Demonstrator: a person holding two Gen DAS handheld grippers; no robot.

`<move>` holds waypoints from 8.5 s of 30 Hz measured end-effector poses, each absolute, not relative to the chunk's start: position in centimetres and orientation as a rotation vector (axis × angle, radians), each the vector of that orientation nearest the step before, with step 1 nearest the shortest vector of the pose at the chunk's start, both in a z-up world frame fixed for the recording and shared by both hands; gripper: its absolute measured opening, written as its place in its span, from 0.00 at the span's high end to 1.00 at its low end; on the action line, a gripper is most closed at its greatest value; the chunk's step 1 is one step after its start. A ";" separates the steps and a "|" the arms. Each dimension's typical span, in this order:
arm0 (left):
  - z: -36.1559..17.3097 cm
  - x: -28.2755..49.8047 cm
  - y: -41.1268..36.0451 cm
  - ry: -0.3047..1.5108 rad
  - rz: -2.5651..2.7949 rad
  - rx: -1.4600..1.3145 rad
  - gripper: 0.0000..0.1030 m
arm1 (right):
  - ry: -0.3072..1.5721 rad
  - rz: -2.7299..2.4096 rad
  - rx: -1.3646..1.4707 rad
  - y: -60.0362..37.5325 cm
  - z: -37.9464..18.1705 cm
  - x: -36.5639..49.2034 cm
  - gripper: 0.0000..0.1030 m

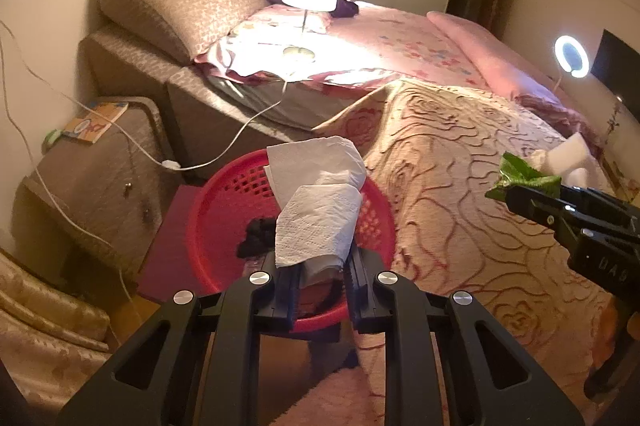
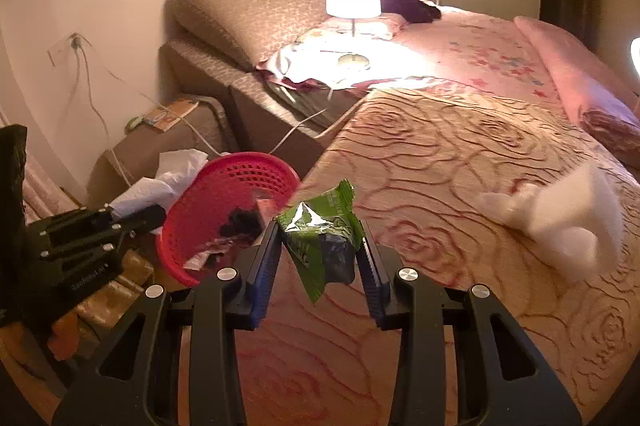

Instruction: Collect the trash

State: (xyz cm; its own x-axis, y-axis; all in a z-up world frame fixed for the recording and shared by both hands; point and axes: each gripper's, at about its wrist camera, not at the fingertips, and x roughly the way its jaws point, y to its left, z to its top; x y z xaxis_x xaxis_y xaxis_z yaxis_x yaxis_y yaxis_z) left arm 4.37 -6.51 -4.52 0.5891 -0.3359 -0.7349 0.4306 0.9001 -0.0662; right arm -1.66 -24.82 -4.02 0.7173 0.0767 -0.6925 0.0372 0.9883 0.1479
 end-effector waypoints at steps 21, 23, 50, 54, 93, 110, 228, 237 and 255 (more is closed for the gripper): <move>-8.0 8.7 -4.5 0.927 -0.404 0.106 0.83 | 0.855 0.101 0.160 -20.9 -5.6 4.9 0.64; -8.2 8.9 -4.5 0.934 -0.407 0.110 0.83 | 0.858 0.102 0.162 -20.7 -5.7 5.3 0.63; -8.0 9.3 -2.5 0.926 -0.385 0.025 0.30 | 0.854 0.085 0.235 -21.0 -6.6 4.9 0.40; -7.6 8.6 -2.9 0.917 -0.398 0.026 0.30 | 0.828 0.064 0.226 -21.6 -6.2 3.5 0.37; -7.3 -0.4 -14.7 0.887 -0.638 0.223 0.29 | 0.678 -0.389 0.111 -42.5 -5.6 -7.6 0.20; -7.6 -0.8 -15.1 0.890 -0.634 0.247 0.29 | 0.736 -0.289 0.221 -42.0 -5.6 -10.1 0.61; -6.2 -2.6 -18.6 0.843 -0.692 0.278 0.75 | 0.769 -0.041 0.191 -37.6 -5.8 -15.0 0.07; -6.3 -2.6 -18.0 0.845 -0.690 0.271 0.75 | 0.767 0.042 0.171 -34.7 -5.3 -16.2 0.07; -6.1 -2.6 -17.1 0.842 -0.687 0.261 0.75 | 0.774 -0.126 0.184 -35.7 -6.8 -15.1 0.34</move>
